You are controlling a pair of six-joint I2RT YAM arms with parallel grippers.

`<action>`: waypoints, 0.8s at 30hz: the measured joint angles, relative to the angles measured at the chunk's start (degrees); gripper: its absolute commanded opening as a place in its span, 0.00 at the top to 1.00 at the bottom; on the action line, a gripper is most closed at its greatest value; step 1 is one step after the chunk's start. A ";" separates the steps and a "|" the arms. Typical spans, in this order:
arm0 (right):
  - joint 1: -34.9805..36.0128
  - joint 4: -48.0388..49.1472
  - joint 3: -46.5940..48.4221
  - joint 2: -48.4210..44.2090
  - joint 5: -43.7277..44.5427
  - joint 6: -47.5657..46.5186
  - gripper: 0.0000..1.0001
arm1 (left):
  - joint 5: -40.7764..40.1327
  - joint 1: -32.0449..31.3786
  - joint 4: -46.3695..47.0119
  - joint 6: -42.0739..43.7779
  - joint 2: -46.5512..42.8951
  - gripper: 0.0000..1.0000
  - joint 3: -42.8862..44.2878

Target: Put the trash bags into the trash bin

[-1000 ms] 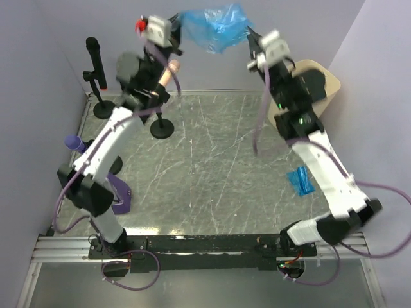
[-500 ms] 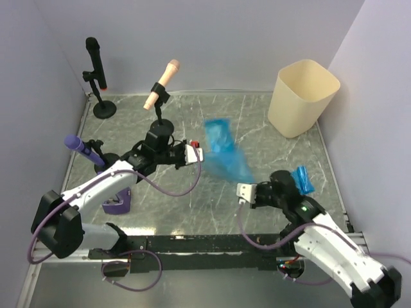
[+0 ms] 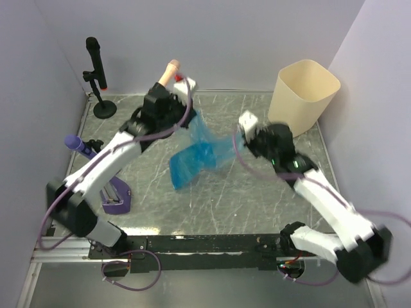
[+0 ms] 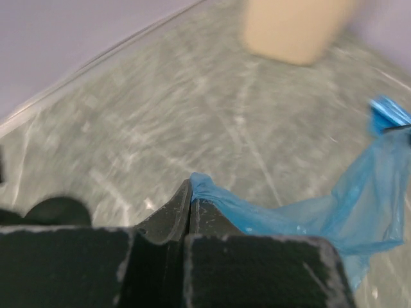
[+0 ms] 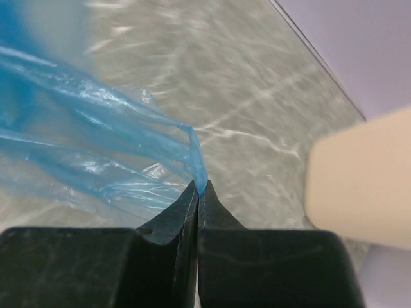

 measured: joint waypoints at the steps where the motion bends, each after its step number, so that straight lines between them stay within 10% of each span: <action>1: -1.49 0.11 3.56 4.66 1.73 1.09 1.00 | -2.51 1.01 -2.16 -1.81 3.13 0.99 3.98; 8: -8.92 3.61 45.03 32.50 8.61 2.69 1.00 | -11.58 9.42 -13.62 -9.07 34.71 0.99 55.93; 10: -8.15 10.73 51.36 33.81 6.84 1.07 1.00 | -11.52 10.73 -6.95 -8.81 34.75 0.99 57.77; 21: 2.14 59.19 37.03 22.36 -1.38 -24.94 1.00 | -5.29 -6.78 72.63 30.32 11.87 0.99 22.80; 24: 1.16 50.62 14.95 15.15 3.78 -29.14 1.00 | 7.74 -2.78 53.79 51.52 -4.57 0.99 -10.93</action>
